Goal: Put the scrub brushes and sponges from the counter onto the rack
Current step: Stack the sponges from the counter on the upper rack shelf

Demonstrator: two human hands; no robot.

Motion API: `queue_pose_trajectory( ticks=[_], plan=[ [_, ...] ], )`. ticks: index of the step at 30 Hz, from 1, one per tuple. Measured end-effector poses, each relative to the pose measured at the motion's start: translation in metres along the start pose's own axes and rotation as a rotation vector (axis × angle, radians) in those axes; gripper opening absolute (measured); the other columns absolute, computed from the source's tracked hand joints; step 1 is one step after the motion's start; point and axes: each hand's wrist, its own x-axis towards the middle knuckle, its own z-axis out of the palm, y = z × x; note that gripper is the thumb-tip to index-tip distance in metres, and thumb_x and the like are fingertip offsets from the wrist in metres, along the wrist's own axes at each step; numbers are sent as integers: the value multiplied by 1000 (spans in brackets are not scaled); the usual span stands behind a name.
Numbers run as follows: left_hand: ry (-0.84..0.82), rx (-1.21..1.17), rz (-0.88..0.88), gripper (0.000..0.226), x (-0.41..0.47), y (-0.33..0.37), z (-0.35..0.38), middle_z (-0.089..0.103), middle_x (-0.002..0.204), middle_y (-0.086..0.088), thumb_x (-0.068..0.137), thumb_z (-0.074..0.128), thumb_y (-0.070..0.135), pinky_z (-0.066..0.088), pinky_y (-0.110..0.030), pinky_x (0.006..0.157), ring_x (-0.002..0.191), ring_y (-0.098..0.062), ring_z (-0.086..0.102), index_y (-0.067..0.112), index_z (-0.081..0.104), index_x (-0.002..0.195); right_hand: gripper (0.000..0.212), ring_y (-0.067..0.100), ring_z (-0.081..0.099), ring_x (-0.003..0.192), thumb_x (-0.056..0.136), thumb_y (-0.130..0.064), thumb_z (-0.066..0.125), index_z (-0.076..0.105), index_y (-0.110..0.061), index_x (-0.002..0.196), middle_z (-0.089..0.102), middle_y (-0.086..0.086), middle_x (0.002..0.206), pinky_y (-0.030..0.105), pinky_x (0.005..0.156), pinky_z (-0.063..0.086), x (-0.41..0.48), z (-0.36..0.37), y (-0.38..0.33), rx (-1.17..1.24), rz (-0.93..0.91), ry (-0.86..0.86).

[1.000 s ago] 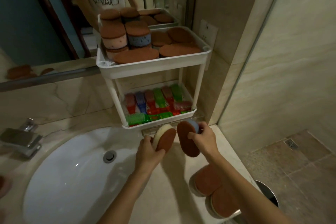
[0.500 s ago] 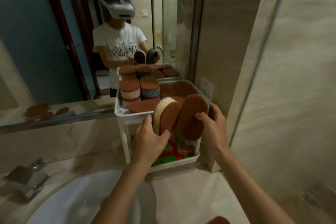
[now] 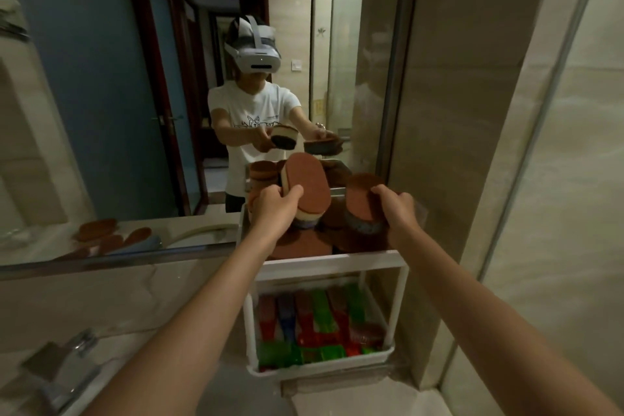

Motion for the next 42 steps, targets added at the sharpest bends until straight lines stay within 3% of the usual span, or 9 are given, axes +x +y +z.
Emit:
queue_pose_trajectory(
  ticks=[4, 8, 11, 18, 22, 30, 36, 39, 42],
  plan=[
    [-14, -150, -91, 28, 29, 5, 7, 54, 99, -9, 95, 45, 31, 52, -26, 59, 71, -15, 56, 5, 53, 101, 47, 27, 56, 98, 90, -26, 55, 43, -6, 131, 58, 15, 122, 35, 79, 45, 27, 20, 0, -40, 54, -47],
    [-46, -354, -214, 42, 47, 6, 11, 51, 130, -14, 97, 43, 25, 54, -33, 68, 110, -30, 58, 1, 43, 132, 42, 33, 57, 113, 92, -24, 53, 48, -5, 129, 59, 17, 126, 36, 85, 47, 47, 42, 4, -113, 16, -68],
    [-54, -366, -268, 42, 55, 2, 13, 53, 135, -10, 98, 39, 28, 46, -27, 58, 116, -30, 59, 8, 42, 135, 33, 33, 57, 115, 95, -20, 49, 53, -3, 122, 59, 18, 126, 41, 99, 47, 55, 53, 8, -211, -34, -89],
    [-80, -421, -259, 40, 64, -9, 18, 52, 137, -12, 99, 37, 23, 47, -31, 83, 121, -29, 55, 8, 43, 135, 18, 32, 63, 100, 93, -18, 47, 61, -7, 99, 67, 14, 103, 38, 86, 48, 54, 53, 18, -498, -228, -100],
    [-81, -474, -275, 41, 65, -9, 17, 51, 138, -13, 99, 37, 23, 47, -32, 83, 121, -29, 55, 9, 40, 138, 52, 24, 54, 116, 89, -25, 58, 38, -18, 137, 56, 4, 126, 32, 94, 42, 44, 51, 15, -550, -333, -244],
    [-78, -460, -270, 39, 63, -11, 16, 55, 134, -13, 99, 39, 23, 47, -33, 86, 121, -29, 55, 8, 45, 133, 34, 25, 59, 113, 94, -29, 49, 59, -15, 123, 63, 10, 126, 36, 95, 46, 38, 55, 13, -857, -430, -315],
    [47, -250, -108, 43, 54, -3, 25, 52, 115, -4, 93, 50, 32, 47, -37, 91, 103, -20, 52, 15, 39, 131, 34, 12, 52, 101, 97, -45, 37, 55, -19, 109, 59, -5, 106, 37, 100, 42, 21, 45, -3, -346, -387, -182],
    [1, -294, -80, 44, 45, 9, 36, 51, 116, -6, 94, 51, 30, 41, -33, 82, 100, -18, 49, 15, 36, 132, 14, 14, 58, 94, 95, -37, 45, 48, -32, 82, 58, -11, 86, 36, 94, 48, 17, 40, -7, -214, -329, -240],
    [-51, -298, -42, 44, 43, 16, 50, 58, 107, -1, 94, 50, 31, 39, -31, 81, 99, -18, 51, 13, 38, 133, 8, 17, 61, 88, 91, -23, 54, 47, -25, 87, 59, -2, 91, 38, 87, 53, 21, 30, -9, -162, -301, -201]
  ],
)
